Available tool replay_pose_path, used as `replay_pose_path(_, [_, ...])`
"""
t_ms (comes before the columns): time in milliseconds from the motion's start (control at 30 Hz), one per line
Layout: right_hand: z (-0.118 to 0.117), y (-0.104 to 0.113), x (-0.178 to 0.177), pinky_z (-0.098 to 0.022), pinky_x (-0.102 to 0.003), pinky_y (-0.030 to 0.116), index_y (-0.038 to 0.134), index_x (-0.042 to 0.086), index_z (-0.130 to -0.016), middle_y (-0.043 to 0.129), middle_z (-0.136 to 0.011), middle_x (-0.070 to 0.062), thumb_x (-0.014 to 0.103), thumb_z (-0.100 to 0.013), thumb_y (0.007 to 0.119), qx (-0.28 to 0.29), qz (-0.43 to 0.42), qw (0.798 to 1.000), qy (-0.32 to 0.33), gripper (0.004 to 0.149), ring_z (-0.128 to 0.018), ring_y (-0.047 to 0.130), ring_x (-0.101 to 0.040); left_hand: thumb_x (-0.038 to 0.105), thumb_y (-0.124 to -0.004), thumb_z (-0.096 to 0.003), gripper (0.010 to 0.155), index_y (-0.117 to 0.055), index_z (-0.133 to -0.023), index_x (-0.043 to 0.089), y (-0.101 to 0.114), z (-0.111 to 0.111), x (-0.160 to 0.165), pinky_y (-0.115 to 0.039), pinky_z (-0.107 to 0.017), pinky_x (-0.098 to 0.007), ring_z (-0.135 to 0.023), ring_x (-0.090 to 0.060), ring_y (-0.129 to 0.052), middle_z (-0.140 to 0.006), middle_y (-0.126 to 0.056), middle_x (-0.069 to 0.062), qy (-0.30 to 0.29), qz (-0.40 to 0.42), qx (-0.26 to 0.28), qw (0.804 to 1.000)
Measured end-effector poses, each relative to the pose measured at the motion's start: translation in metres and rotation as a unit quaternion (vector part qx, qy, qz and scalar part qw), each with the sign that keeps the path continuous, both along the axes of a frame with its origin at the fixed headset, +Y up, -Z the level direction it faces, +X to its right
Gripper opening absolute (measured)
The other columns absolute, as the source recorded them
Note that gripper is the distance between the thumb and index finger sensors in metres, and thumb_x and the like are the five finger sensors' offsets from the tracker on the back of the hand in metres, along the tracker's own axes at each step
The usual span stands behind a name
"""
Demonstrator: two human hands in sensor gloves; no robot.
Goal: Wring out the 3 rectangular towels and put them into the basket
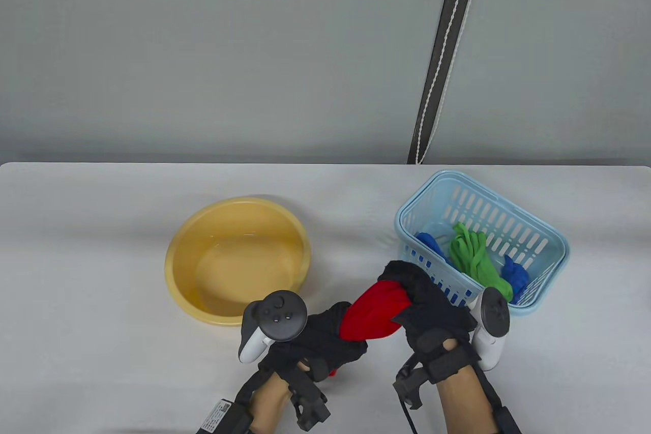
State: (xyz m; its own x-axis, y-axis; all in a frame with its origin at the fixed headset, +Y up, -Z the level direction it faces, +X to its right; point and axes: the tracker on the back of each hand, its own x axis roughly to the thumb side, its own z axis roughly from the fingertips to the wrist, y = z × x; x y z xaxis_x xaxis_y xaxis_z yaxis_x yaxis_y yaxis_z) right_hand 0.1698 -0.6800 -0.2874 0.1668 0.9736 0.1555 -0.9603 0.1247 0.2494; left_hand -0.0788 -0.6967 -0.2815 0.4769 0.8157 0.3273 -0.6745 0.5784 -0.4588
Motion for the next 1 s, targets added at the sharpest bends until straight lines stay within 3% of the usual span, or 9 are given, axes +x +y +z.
replay_pose_path(133, [0.000, 0.001, 0.007, -0.057, -0.057, 0.081, 0.073, 0.018, -0.097, 0.083, -0.091, -0.017, 0.010, -0.042, 0.103, 0.016, 0.039, 0.999, -0.018, 0.064, -0.078, 0.093, -0.039, 0.060, -0.098, -0.0424, 0.068, -0.074, -0.097, 0.025, 0.018, 0.008, 0.003, -0.094, -0.020, -0.041, -0.021, -0.016, -0.103, -0.051, -0.102, 0.004, 0.035, -0.130, 0.100, 0.986])
replay_pose_path(267, [0.003, 0.004, 0.004, -0.057, -0.056, 0.082, 0.073, 0.017, -0.098, 0.083, -0.092, -0.017, 0.015, -0.043, 0.103, 0.052, 0.100, 0.993, -0.035, 0.063, -0.078, 0.094, -0.039, 0.049, -0.098, -0.0460, 0.051, -0.083, -0.088, 0.025, 0.024, 0.017, 0.003, -0.093, -0.016, -0.042, -0.016, -0.017, -0.102, -0.046, -0.103, 0.004, 0.109, -0.180, 0.183, 0.960])
replay_pose_path(367, [0.004, 0.009, -0.006, -0.060, -0.059, 0.078, 0.068, 0.017, -0.104, 0.079, -0.098, -0.020, 0.021, -0.047, 0.099, 0.121, 0.231, 0.965, -0.012, 0.064, -0.083, 0.089, -0.042, 0.047, -0.096, -0.0472, 0.044, -0.085, -0.084, 0.027, 0.026, 0.020, -0.007, -0.092, -0.014, -0.041, -0.016, -0.018, -0.102, -0.046, -0.104, 0.004, 0.160, -0.233, 0.266, 0.922])
replay_pose_path(467, [0.004, 0.009, -0.015, -0.064, -0.064, 0.072, 0.057, 0.018, -0.111, 0.068, -0.108, -0.024, 0.020, -0.051, 0.095, 0.129, 0.291, 0.947, 0.037, 0.072, -0.091, 0.081, -0.048, 0.047, -0.095, -0.0472, 0.043, -0.085, -0.084, 0.029, 0.030, 0.024, -0.020, -0.091, -0.015, -0.041, -0.018, -0.019, -0.102, -0.048, -0.104, 0.004, 0.190, -0.280, 0.346, 0.875])
replay_pose_path(567, [0.003, 0.006, -0.022, -0.065, -0.068, 0.067, 0.047, 0.019, -0.116, 0.057, -0.115, -0.027, 0.015, -0.056, 0.084, 0.117, 0.277, 0.948, 0.101, 0.071, -0.097, 0.071, -0.054, 0.047, -0.095, -0.0478, 0.042, -0.083, -0.085, 0.032, 0.033, 0.027, -0.030, -0.091, -0.016, -0.041, -0.021, -0.020, -0.103, -0.052, -0.103, 0.004, 0.202, -0.328, 0.390, 0.836])
replay_pose_path(667, [0.004, 0.002, -0.026, -0.065, -0.068, 0.067, 0.048, 0.018, -0.117, 0.055, -0.117, -0.028, 0.017, -0.059, 0.075, 0.092, 0.219, 0.967, 0.096, 0.063, -0.098, 0.070, -0.055, 0.046, -0.095, -0.0478, 0.042, -0.082, -0.086, 0.034, 0.035, 0.031, -0.035, -0.090, -0.018, -0.041, -0.025, -0.021, -0.103, -0.055, -0.102, 0.003, 0.193, -0.363, 0.426, 0.806])
replay_pose_path(800, [0.002, -0.008, -0.033, -0.062, -0.074, 0.062, 0.043, 0.014, -0.119, 0.052, -0.117, -0.033, 0.046, -0.062, 0.075, 0.028, 0.130, 0.984, 0.120, 0.073, -0.098, 0.065, -0.062, 0.045, -0.095, -0.0477, 0.042, -0.081, -0.087, 0.036, 0.031, 0.037, -0.028, -0.090, -0.023, -0.043, -0.032, -0.024, -0.103, -0.061, -0.100, 0.002, 0.145, -0.388, 0.469, 0.780])
replay_pose_path(933, [-0.002, -0.020, -0.049, -0.059, -0.075, 0.064, 0.035, 0.009, -0.121, 0.050, -0.117, -0.037, 0.063, -0.053, 0.079, -0.031, 0.210, 0.957, 0.196, 0.097, -0.097, 0.064, -0.066, 0.044, -0.095, -0.0475, 0.042, -0.080, -0.086, 0.038, 0.027, 0.044, -0.004, -0.090, -0.026, -0.044, -0.037, -0.024, -0.102, -0.064, -0.099, 0.002, 0.097, -0.413, 0.514, 0.746])
replay_pose_path(1000, [-0.003, -0.023, -0.057, -0.055, -0.069, 0.072, 0.033, 0.008, -0.121, 0.050, -0.117, -0.036, 0.066, -0.049, 0.082, -0.047, 0.244, 0.940, 0.234, 0.104, -0.094, 0.070, -0.064, 0.044, -0.095, -0.0473, 0.042, -0.080, -0.086, 0.038, 0.025, 0.046, 0.004, -0.090, -0.026, -0.044, -0.037, -0.025, -0.102, -0.064, -0.099, 0.002, 0.087, -0.416, 0.529, 0.734])
